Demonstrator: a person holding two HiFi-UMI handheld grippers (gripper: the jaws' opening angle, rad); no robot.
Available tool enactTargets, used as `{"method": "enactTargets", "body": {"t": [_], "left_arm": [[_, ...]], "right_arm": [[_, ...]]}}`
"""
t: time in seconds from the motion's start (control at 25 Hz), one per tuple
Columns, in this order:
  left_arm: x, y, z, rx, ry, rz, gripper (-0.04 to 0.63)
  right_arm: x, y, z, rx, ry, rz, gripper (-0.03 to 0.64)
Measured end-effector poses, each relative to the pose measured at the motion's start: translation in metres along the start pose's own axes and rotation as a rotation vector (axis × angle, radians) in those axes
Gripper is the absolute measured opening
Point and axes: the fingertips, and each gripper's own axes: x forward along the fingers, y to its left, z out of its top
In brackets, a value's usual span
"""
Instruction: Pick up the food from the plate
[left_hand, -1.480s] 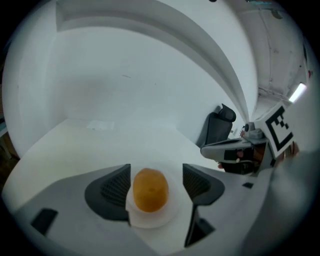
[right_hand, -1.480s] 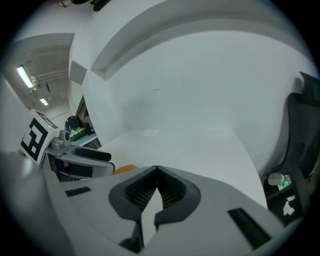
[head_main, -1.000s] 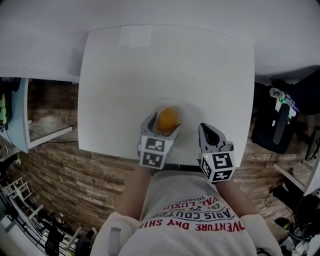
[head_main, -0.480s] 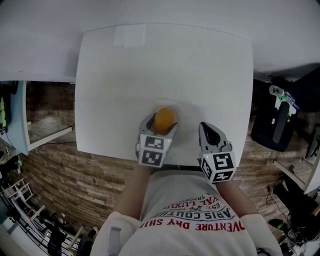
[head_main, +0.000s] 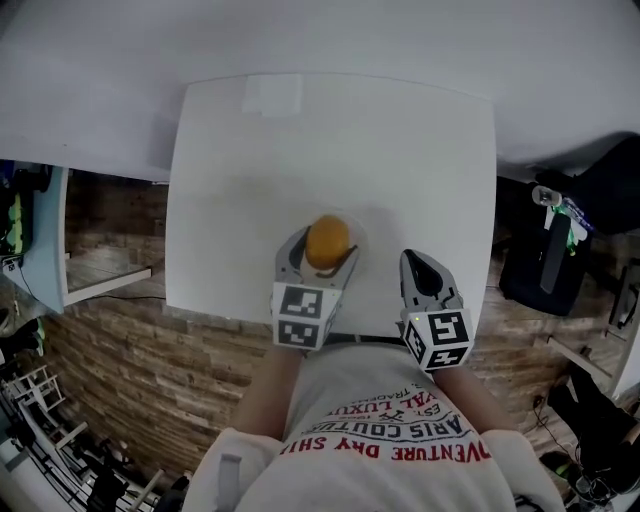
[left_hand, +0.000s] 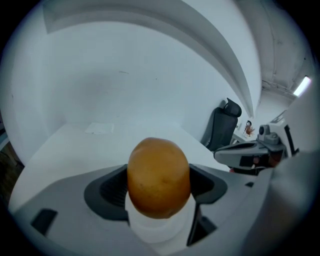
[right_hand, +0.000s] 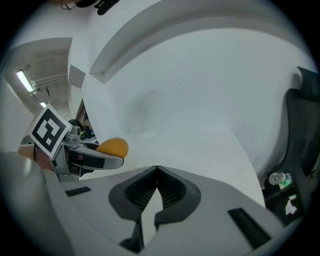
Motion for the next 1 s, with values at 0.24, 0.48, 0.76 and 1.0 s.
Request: {"method": "enactTargets", "body": {"t": [0.24,0.48,0.76,1.0], "left_arm": [[-0.037,-0.010,0.051,0.039,-0.113,-0.010,0.357],[-0.071,-0.018,0.088,0.067,-0.226,0.001,0.357],[-0.115,-0.038,0.135,0.135,-0.377,-0.016,0.357],[-0.141,-0.044,0.154,0.162,-0.446,-0.017,0.357]], "right_arm": [[-0.024,0.007,0.045,-0.029,-0.121,-0.020,0.011],[-0.052,0.010,0.083,-0.065,-0.237,-0.044,0.011],[-0.083,0.015,0.125,-0.085,-0.381,-0.066,0.011],[-0.098,0.029,0.142,-0.102,-0.447,-0.041,0.011]]}}
